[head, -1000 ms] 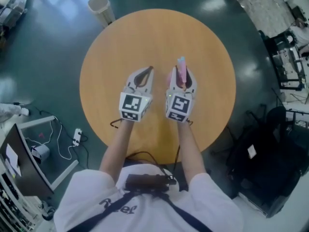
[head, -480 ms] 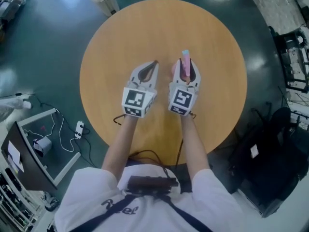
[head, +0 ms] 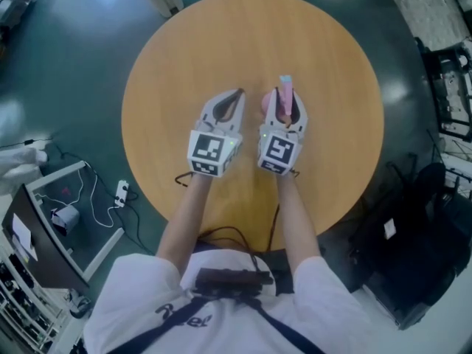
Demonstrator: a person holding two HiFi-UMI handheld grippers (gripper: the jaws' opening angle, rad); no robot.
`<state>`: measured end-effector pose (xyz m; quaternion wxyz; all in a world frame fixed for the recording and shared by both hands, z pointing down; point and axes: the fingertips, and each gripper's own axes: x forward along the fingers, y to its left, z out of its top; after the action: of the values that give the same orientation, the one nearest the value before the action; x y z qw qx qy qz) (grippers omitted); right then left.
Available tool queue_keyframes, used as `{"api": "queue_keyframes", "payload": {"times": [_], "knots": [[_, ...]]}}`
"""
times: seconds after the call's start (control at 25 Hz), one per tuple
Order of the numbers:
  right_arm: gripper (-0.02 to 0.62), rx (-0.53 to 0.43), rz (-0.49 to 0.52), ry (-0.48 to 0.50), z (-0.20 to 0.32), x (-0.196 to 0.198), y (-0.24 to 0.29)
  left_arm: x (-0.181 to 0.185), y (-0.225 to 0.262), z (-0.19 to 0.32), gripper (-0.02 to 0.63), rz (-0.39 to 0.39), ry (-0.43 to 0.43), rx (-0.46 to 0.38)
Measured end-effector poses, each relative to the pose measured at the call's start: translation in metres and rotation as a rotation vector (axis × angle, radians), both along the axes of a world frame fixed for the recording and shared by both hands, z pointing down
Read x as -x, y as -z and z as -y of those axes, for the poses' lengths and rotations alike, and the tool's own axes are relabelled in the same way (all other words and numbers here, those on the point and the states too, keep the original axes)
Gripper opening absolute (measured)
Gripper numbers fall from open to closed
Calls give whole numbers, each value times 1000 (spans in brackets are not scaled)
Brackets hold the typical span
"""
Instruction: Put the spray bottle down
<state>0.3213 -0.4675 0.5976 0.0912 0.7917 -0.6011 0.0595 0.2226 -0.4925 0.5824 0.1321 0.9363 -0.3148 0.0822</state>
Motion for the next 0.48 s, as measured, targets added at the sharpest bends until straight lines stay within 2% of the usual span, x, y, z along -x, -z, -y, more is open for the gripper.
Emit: {"api": "queue_keyframes", "payload": {"times": [0.12,0.28,0.48], "knots": [[153,-26,1,13,-1,0,-5,1,-2,-3,9,1,-3,5],[156,-12,14,-6,-2,1,-2,3,-6,-8,9,-2,3,17],[167,7,11,20,3,2,-7,3,-1,-9,9,-7,6,7]]}}
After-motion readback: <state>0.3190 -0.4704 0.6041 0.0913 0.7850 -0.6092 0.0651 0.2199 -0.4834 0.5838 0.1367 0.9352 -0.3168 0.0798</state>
